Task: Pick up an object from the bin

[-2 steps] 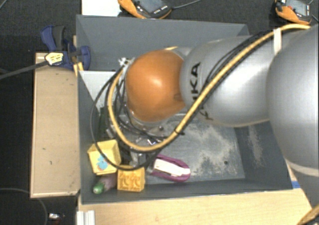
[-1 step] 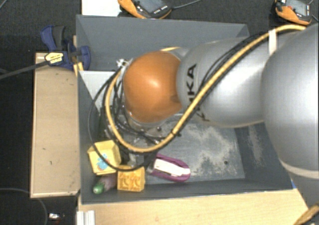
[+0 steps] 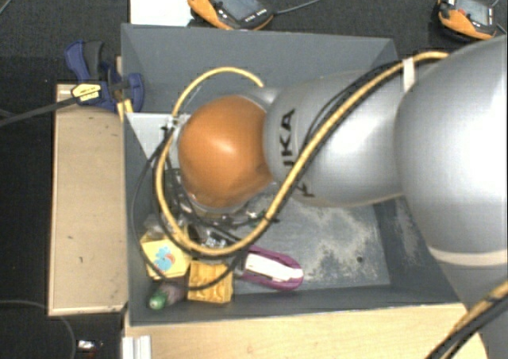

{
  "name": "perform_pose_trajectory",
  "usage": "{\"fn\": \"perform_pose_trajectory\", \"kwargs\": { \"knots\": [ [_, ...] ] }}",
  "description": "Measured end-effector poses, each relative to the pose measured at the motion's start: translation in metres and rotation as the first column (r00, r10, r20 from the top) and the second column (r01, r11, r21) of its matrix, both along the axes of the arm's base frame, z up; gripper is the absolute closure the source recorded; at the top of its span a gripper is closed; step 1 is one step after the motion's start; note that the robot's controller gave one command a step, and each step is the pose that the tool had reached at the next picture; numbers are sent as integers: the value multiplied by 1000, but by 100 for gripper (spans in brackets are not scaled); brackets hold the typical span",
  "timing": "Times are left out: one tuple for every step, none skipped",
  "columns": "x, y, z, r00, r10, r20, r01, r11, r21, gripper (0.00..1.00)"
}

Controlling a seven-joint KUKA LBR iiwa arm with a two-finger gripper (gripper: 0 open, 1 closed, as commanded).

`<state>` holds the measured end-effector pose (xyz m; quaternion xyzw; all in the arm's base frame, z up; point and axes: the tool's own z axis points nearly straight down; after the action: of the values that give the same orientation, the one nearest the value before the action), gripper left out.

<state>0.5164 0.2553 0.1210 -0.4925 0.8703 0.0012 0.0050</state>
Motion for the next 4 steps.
{"fn": "perform_pose_trajectory", "kwargs": {
  "knots": [
    [-11,-22,-15,1000,-20,12,20,1000,6,0],
    [16,-9,-49,913,407,13,-407,913,-13,100],
    [16,-9,-49,914,406,13,-406,914,-13,100],
    [16,-10,-47,915,403,13,-403,915,-12,100]
  ]
}}
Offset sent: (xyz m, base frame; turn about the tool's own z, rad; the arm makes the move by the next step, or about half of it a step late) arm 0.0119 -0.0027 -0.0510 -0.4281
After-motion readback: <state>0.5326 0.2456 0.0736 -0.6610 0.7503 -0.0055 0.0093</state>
